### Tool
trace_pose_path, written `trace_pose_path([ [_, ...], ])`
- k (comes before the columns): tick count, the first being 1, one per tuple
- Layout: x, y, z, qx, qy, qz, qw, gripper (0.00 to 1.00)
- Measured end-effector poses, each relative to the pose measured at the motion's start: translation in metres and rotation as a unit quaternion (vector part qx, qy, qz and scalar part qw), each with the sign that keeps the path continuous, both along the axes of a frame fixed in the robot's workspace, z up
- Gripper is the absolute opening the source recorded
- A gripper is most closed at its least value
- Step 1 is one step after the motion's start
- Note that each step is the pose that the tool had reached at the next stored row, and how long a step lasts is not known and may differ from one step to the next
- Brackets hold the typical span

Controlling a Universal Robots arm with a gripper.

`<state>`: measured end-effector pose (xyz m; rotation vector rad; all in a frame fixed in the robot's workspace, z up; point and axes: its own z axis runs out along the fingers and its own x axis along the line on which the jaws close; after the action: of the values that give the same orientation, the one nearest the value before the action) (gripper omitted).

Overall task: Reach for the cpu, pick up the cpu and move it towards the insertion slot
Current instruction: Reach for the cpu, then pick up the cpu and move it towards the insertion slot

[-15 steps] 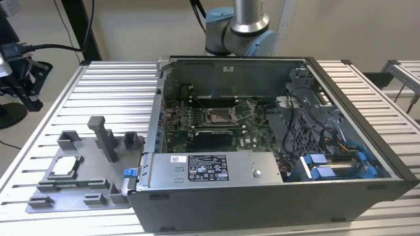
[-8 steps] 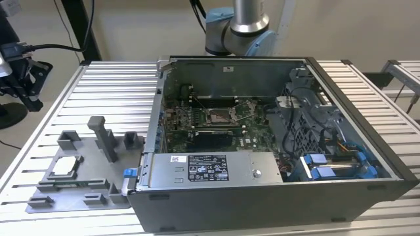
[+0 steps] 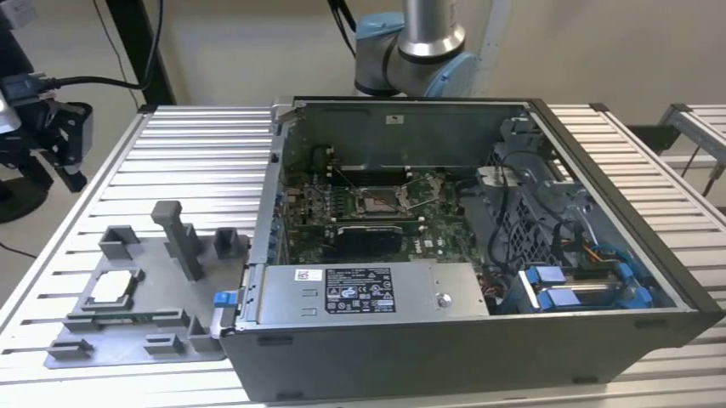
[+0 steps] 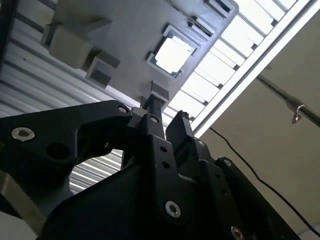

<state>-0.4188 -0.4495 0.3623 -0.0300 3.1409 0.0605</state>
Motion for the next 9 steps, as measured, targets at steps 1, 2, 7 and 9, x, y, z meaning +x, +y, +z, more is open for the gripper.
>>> trace_pose_path([
  [1, 0.0000, -0.0001, 0.0000, 0.0000, 0.0000, 0.000, 1.00000, 1.00],
  [2, -0.0001, -0.0002, -0.0001, 0.0000, 0.0000, 0.000, 1.00000, 1.00],
  [7, 0.0000, -0.0002, -0.0012, 0.0000, 0.0001, 0.000, 1.00000, 1.00],
  [9, 0.0000, -0.0002, -0.0019, 0.0000, 0.0004, 0.000, 1.00000, 1.00],
])
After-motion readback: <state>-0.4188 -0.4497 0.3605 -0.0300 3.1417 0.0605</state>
